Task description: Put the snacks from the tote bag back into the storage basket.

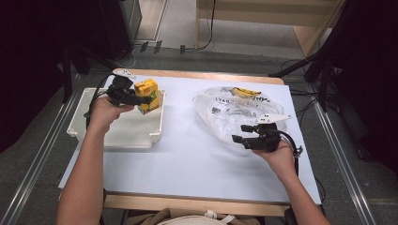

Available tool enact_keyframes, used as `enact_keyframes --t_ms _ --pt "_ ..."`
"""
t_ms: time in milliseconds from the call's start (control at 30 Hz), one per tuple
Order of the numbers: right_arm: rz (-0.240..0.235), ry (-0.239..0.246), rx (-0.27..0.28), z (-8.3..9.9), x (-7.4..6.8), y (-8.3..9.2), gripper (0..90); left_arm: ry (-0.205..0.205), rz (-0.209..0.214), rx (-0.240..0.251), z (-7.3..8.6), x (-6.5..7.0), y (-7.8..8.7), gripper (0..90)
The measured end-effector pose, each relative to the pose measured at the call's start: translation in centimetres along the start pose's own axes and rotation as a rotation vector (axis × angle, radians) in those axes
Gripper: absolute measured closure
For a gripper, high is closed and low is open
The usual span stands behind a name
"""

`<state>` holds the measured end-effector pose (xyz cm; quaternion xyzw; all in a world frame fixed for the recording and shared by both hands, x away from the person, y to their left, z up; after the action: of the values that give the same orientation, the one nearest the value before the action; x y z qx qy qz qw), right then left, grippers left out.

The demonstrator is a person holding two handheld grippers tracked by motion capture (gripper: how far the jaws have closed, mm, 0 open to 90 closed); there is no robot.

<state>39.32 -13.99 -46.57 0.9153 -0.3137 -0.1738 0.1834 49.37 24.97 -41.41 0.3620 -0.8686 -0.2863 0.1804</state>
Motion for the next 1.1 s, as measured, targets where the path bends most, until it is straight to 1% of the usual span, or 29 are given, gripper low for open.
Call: enact_keyframes --t_ms 33,67,100,133,167,267,300,333,367,433,600,700,733,767,867,933,967,1100 --pt "0.0 0.0 -0.001 0.0 0.0 0.0 38.4 0.01 0.004 -0.003 0.3 -0.1 -0.4 51.1" --pt "0.0 0.0 -0.001 0.0 0.0 0.0 38.4 0.01 0.004 -0.003 0.3 -0.1 -0.4 51.2" --pt "0.001 0.0 0.0 0.0 0.0 0.0 38.3 0.012 -0.009 -0.004 0.5 -0.3 -0.8 51.2" --pt "0.001 0.0 0.0 0.0 0.0 0.0 38.3 0.012 -0.009 -0.004 0.5 -0.3 -0.8 51.1" --pt "0.0 -0.001 0.001 0.0 0.0 0.0 38.4 0.019 -0.019 -0.008 0.7 -0.6 -1.1 51.2" --pt "0.001 0.001 -0.001 0.0 0.0 0.0 38.3 0.029 -0.022 -0.001 0.9 -0.7 -1.5 51.1" --pt "0.0 0.0 -0.001 0.0 0.0 0.0 38.3 0.027 -0.036 -0.001 1.1 -0.9 -1.8 51.1" --pt "0.0 0.0 -0.001 0.0 0.0 0.0 38.3 0.027 -0.036 -0.001 1.1 -0.9 -1.8 51.1" --pt "0.0 0.002 -0.001 0.0 0.0 0.0 38.4 0.021 -0.043 -0.006 1.3 -1.0 -2.1 51.1" --pt "0.0 0.001 -0.004 0.1 0.0 0.0 38.4 0.011 -0.045 -0.005 1.5 -1.0 -2.5 51.1" --pt "0.003 -0.003 -0.006 0.1 0.0 0.0 38.4 0.008 -0.054 -0.012 2.0 -1.1 -3.2 51.1" --pt "0.002 -0.003 -0.005 0.1 0.0 0.0 38.3 -0.004 -0.06 -0.012 2.4 -1.2 -3.7 51.1" --pt "0.002 -0.003 -0.005 0.1 0.0 0.0 38.3 -0.006 -0.06 -0.008 2.4 -1.2 -3.8 51.1" --pt "0.002 -0.003 -0.005 0.1 0.0 0.0 38.4 0.0 -0.045 0.004 2.6 -1.3 -4.1 51.0" --pt "0.001 -0.003 -0.006 0.1 0.0 0.0 38.4 0.002 -0.035 0.011 2.9 -1.4 -4.5 50.9" --pt "0.0 -0.002 -0.008 0.2 0.0 -0.1 38.3 -0.016 -0.033 0.023 3.0 -1.4 -4.6 50.8" --pt "0.0 -0.002 -0.009 0.2 -0.1 -0.1 38.3 -0.015 -0.033 0.027 3.1 -1.3 -4.6 50.6" --pt "0.002 -0.005 -0.01 0.2 0.0 -0.1 38.3 -0.035 -0.036 0.035 3.4 -1.2 -4.5 50.1"
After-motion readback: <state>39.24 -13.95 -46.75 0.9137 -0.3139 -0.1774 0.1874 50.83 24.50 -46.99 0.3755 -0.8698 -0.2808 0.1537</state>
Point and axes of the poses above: each handheld gripper's, and its own axes: y roughly backward along the jaws, z roughly out of its underside, x roughly to its right, the point moved 7 cm from there along -y, roughly forward along the jaws, and after that the axes turned 7 degrees about x, right-handed, at the moved point
